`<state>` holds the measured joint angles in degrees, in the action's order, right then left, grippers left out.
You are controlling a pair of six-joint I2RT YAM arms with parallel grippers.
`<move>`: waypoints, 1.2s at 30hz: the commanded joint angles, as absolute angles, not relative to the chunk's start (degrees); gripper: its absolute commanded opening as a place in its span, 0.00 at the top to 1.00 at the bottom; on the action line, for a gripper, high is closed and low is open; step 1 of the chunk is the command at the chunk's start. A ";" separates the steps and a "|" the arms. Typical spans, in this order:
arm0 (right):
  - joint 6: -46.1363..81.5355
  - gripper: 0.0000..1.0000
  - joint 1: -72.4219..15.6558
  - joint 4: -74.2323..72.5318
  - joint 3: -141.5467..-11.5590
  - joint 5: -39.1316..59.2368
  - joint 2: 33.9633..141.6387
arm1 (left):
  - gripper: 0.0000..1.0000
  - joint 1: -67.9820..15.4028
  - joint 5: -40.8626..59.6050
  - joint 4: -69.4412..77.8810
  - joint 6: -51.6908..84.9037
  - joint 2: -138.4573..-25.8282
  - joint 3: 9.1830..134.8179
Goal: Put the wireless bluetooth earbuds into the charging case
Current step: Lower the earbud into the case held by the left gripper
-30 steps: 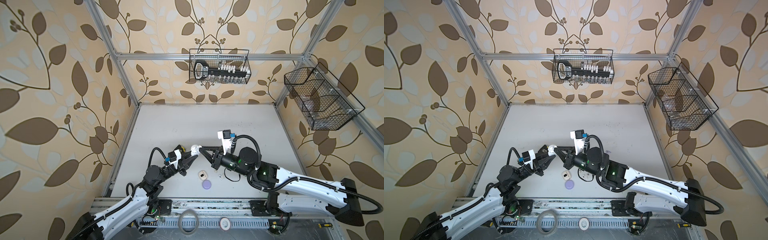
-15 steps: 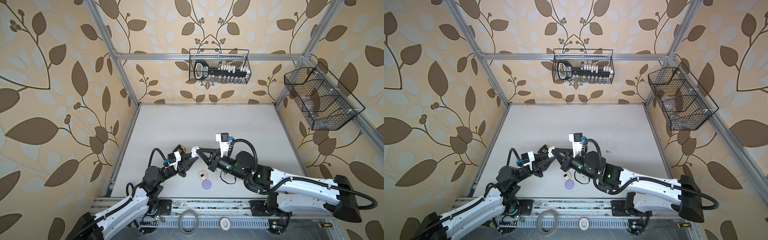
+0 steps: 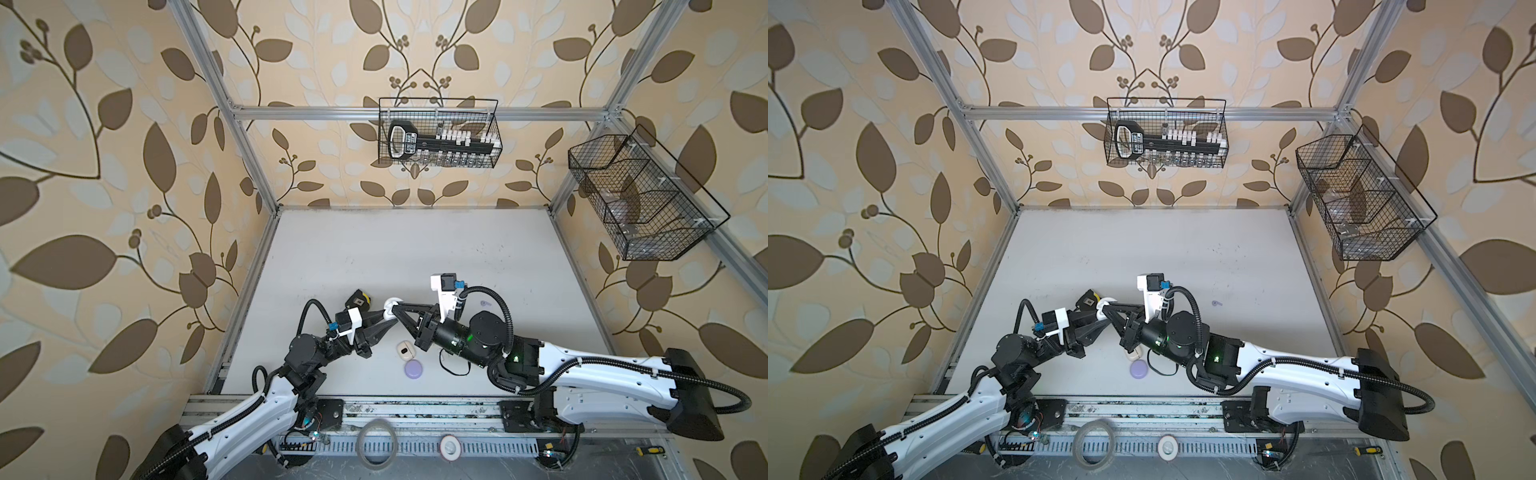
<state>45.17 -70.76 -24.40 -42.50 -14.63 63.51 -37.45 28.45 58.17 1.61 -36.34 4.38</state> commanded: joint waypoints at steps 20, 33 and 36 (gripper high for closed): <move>46.50 0.94 -72.51 -27.00 -40.00 -17.64 64.71 | 1.00 -37.53 29.93 62.24 0.63 -35.35 4.15; 47.71 0.95 -72.55 -26.06 -37.93 -18.72 62.57 | 1.00 -37.53 29.71 61.89 0.27 -35.24 4.13; 47.85 0.94 -72.59 -25.97 -37.92 -18.64 62.57 | 1.00 -37.53 29.75 61.88 0.17 -35.24 4.13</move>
<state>47.13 -72.31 -26.74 -38.98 -17.58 63.37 -37.45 28.60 57.23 1.41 -36.01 3.97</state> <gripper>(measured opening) 0.100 0.213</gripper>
